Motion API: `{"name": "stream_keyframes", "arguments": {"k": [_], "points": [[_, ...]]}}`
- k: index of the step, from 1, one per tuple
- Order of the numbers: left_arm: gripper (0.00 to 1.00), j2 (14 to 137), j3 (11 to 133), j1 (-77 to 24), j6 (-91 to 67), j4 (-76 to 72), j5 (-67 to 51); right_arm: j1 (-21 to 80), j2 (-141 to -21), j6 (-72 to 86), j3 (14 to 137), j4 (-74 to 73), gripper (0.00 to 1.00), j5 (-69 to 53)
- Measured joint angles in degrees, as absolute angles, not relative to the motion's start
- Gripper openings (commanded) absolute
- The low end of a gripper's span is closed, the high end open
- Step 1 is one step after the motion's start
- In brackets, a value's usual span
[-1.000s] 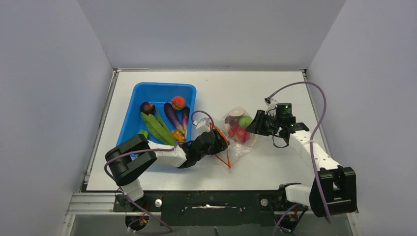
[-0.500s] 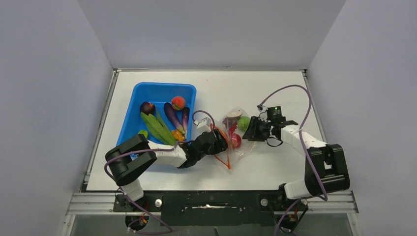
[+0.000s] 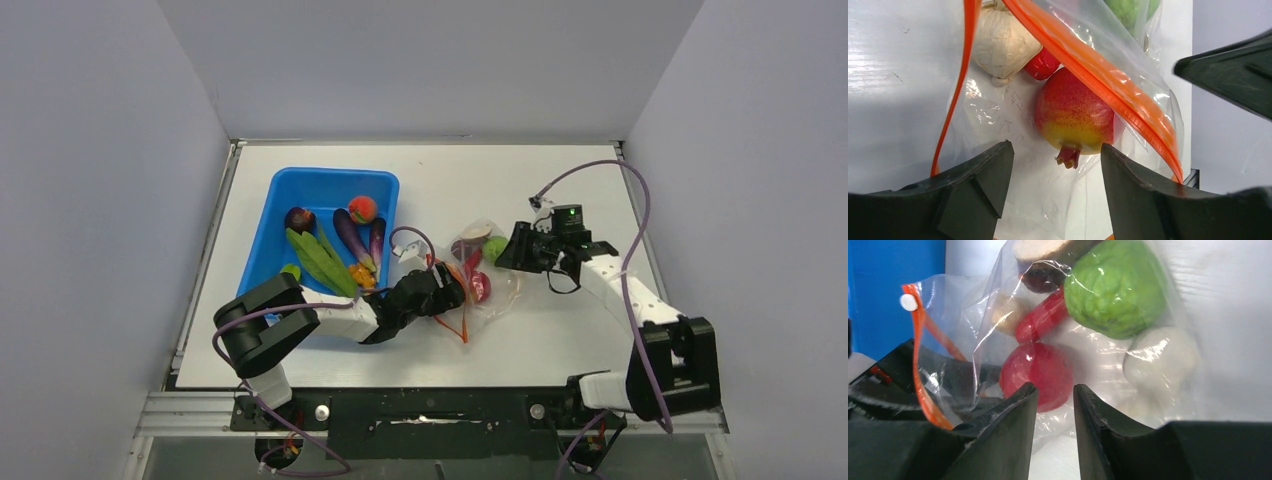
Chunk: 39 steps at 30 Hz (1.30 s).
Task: Open the zip-top bag and remove the fake food
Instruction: Pick up the fake fruit from the zipper food storage bag.
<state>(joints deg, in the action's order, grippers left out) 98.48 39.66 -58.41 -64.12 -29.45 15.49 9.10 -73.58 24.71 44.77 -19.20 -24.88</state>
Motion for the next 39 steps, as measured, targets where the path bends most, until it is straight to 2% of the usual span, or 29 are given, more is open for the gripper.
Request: {"name": "stream_keyframes", "arguments": {"k": [7, 15, 25, 39], "points": [[0.71, 98.5, 38.6, -58.4, -65.9, -31.7, 15.8, 14.1, -87.1, 22.9, 48.9, -20.0, 0.29, -25.2], [0.73, 98.6, 38.6, -58.5, -66.9, -32.8, 15.8, 14.3, -84.4, 25.1, 42.5, -17.9, 0.29, -27.5], [0.74, 99.1, 39.5, -58.5, -66.2, -31.6, 13.9, 14.3, -79.6, 26.3, 42.3, -17.3, 0.35, -29.2], [0.74, 101.7, 43.5, -58.5, -62.4, -28.7, 8.8, 14.2, -79.6, 25.3, 41.4, -17.6, 0.35, -30.4]]}}
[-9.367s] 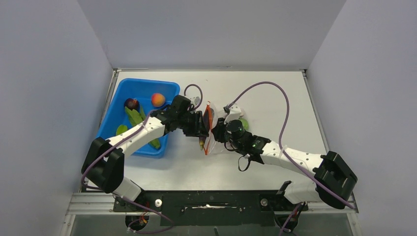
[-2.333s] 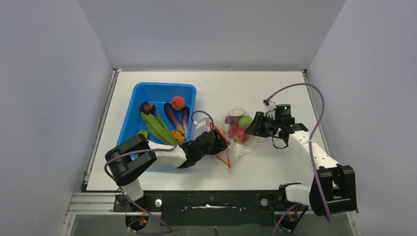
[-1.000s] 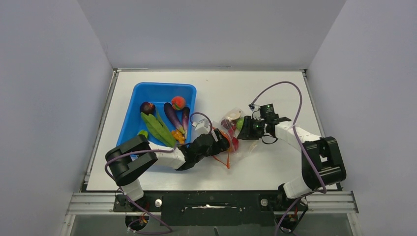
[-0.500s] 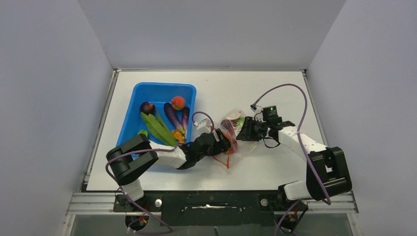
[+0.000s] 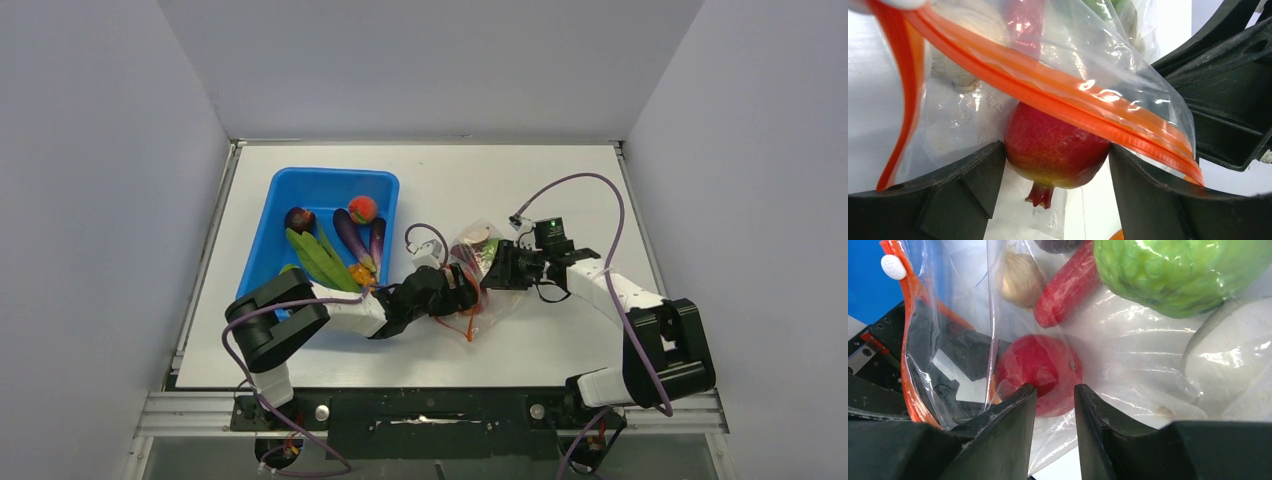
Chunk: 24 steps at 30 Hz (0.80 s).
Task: Open the zip-top bag and remove the fake food
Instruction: Pick up the fake fruit from the zipper food storage bag.
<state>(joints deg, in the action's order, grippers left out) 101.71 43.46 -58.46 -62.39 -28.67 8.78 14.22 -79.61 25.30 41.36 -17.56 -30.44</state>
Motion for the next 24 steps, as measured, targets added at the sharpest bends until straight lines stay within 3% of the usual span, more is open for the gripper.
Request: {"name": "stream_keyframes", "arguments": {"k": [16, 19, 24], "points": [[0.75, 102.0, 44.5, -59.2, -59.2, -26.6, 8.3, 14.3, -79.6, 25.9, 40.3, -15.5, 0.35, -30.9], [0.7, 102.3, 45.1, -59.2, -58.9, -25.9, 8.1, 14.3, -80.2, 25.8, 40.9, -15.9, 0.34, -30.6], [0.53, 102.3, 45.0, -59.3, -59.3, -25.9, 8.7, 14.7, -80.0, 25.8, 41.1, -16.3, 0.33, -28.7]]}}
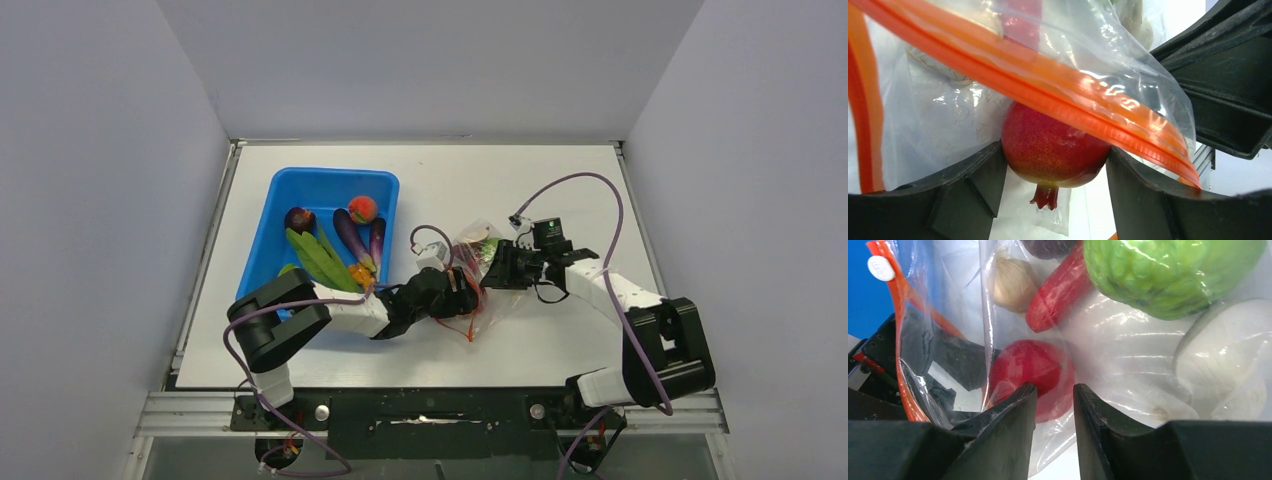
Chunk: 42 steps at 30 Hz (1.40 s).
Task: Open the zip-top bag and remove the fake food
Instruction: Pick up the fake fruit from the zipper food storage bag.
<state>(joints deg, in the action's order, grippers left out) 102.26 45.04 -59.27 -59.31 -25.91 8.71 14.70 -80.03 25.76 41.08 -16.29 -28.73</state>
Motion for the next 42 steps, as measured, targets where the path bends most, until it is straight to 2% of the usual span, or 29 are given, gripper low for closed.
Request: {"name": "stream_keyframes", "arguments": {"k": [7, 9, 12, 15, 32, 34, 37, 40, 42], "points": [[0.47, 100.9, 43.3, -59.7, -60.8, -26.1, 11.2, 15.4, -77.8, 26.0, 41.1, -19.4, 0.38, -24.1], [0.53, 100.3, 43.2, -59.7, -60.8, -25.2, 11.5, 15.4, -77.1, 26.0, 41.1, -19.8, 0.38, -23.1], [0.67, 99.9, 43.3, -59.7, -60.4, -23.7, 11.5, 15.4, -76.9, 25.9, 41.1, -20.0, 0.38, -22.5], [0.74, 99.8, 44.1, -59.7, -59.5, -22.3, 11.3, 15.4, -77.6, 25.9, 41.1, -20.1, 0.36, -22.9], [0.77, 101.3, 46.0, -59.3, -56.7, -20.8, 7.5, 15.5, -81.2, 24.5, 41.1, -19.5, 0.36, -27.6], [0.73, 101.4, 46.0, -59.1, -56.8, -21.3, 7.0, 15.4, -81.3, 24.4, 40.9, -19.0, 0.36, -28.2], [0.6, 101.5, 45.5, -58.8, -56.8, -22.3, 6.8, 15.3, -81.4, 24.4, 40.4, -17.6, 0.36, -28.7], [0.4, 101.5, 45.2, -58.5, -56.8, -22.6, 6.5, 14.9, -82.3, 24.6, 40.1, -16.4, 0.36, -29.6], [0.35, 101.5, 45.1, -58.4, -56.9, -22.8, 6.3, 14.8, -82.4, 24.7, 40.1, -16.3, 0.36, -29.9]]}}
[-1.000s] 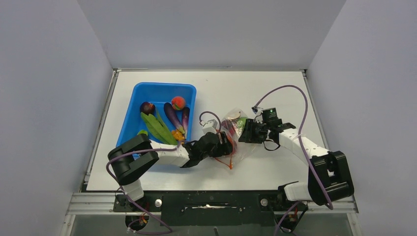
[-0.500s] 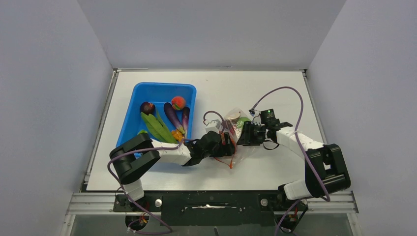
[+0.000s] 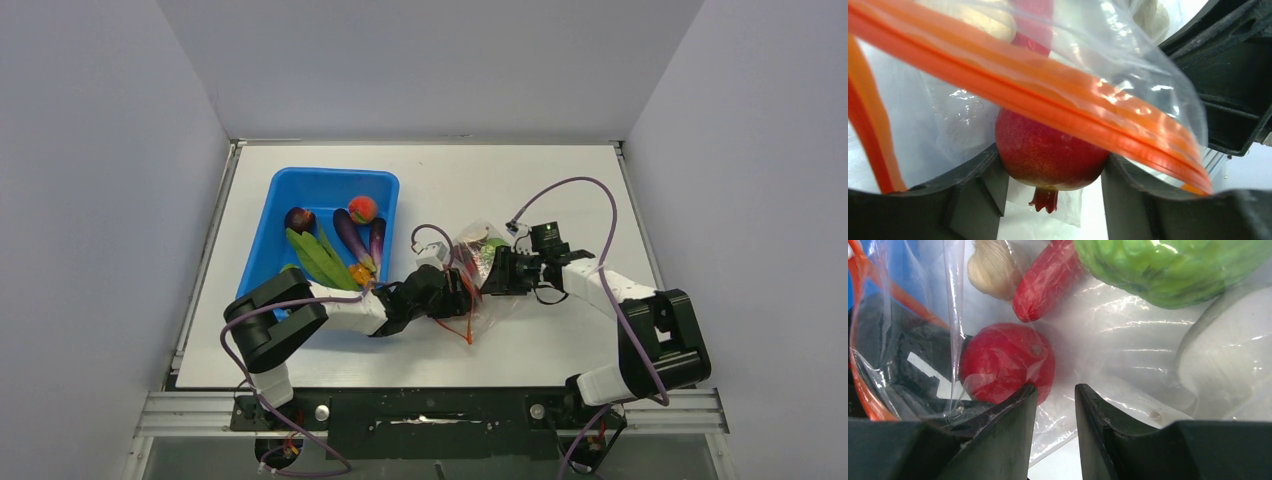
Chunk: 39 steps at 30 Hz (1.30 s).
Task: Open the zip-top bag and remove the fake food
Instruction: Pick up the fake fruit from the zipper food storage bag.
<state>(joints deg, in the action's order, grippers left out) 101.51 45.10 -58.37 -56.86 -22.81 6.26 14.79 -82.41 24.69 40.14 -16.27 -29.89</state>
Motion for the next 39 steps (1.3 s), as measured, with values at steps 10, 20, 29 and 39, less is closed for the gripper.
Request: {"name": "stream_keyframes", "arguments": {"k": [10, 20, 29, 39], "points": [[0.46, 101.5, 47.0, -58.6, -56.0, -19.0, 6.7, 15.1, -81.3, 25.3, 40.1, -17.5, 0.42, -27.6], [0.7, 101.4, 48.7, -59.2, -54.7, -15.4, 7.5, 15.2, -80.0, 25.4, 40.1, -18.5, 0.49, -26.2], [0.73, 101.2, 44.8, -59.2, -56.6, -22.9, 7.1, 15.2, -81.3, 26.0, 40.4, -16.8, 0.44, -26.9], [0.72, 101.2, 40.1, -59.1, -62.7, -32.0, 7.6, 15.2, -81.8, 26.1, 40.4, -15.3, 0.4, -28.5]]}}
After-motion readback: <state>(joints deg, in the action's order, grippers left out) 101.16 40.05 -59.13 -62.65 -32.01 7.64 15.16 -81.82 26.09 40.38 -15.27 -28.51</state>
